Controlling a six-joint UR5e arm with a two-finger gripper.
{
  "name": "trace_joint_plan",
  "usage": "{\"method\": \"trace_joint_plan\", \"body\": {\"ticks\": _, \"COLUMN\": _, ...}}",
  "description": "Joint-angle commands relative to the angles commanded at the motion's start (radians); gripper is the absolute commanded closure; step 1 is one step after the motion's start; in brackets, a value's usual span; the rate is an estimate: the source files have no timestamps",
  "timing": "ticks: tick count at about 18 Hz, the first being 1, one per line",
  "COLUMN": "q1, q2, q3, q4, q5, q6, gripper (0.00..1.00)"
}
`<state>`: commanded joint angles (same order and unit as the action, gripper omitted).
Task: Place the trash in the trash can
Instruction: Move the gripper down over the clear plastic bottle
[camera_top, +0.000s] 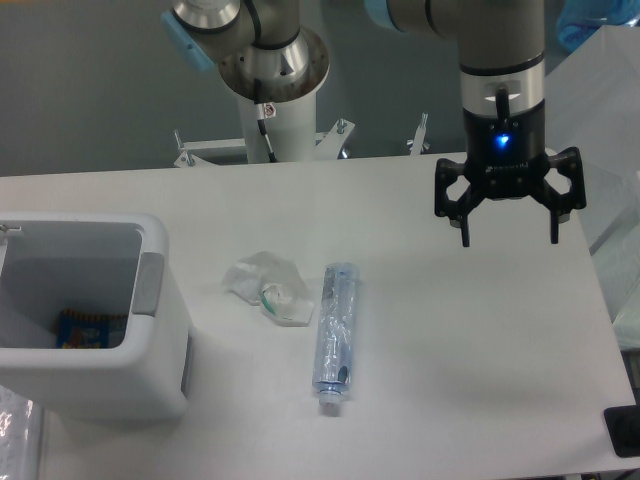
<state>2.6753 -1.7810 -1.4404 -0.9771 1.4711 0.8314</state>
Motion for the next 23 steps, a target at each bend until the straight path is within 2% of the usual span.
{"method": "trace_joint_plan", "body": {"ticks": 4, "q1": -0.006, "q2": -0.009, "q3": -0.003, "q4": 0.002, "q5": 0.002, "q6": -0.011, "gripper": 0.00}}
{"method": "trace_joint_plan", "body": {"ticks": 10, "q1": -0.027, "q2": -0.049, "q3": -0.067, "q4": 0.029, "q5": -0.002, "q6": -0.017, "gripper": 0.00}}
{"method": "trace_joint_plan", "body": {"ticks": 12, "q1": -0.035, "q2": -0.070, "q3": -0.096, "q4": 0.066, "q5": -0.002, "q6": -0.050, "gripper": 0.00}}
{"method": "trace_joint_plan", "body": {"ticks": 14, "q1": -0.069, "q2": -0.095, "q3": -0.133, "q4": 0.135, "q5": -0.006, "q6": -0.139, "gripper": 0.00}}
{"method": "trace_joint_plan", "body": {"ticks": 16, "q1": -0.098, "q2": -0.135, "q3": -0.126, "q4": 0.166, "q5": -0.011, "q6": -0.181, "gripper": 0.00}}
{"method": "trace_joint_plan", "body": {"ticks": 20, "q1": -0.127, "q2": -0.224, "q3": -0.109, "q4": 0.173, "q5": -0.037, "q6": -0.244, "gripper": 0.00}}
{"method": "trace_joint_plan", "body": {"ticks": 23, "q1": -0.158, "q2": -0.281, "q3": -0.066, "q4": 0.173, "q5": -0.037, "q6": -0.248, "gripper": 0.00}}
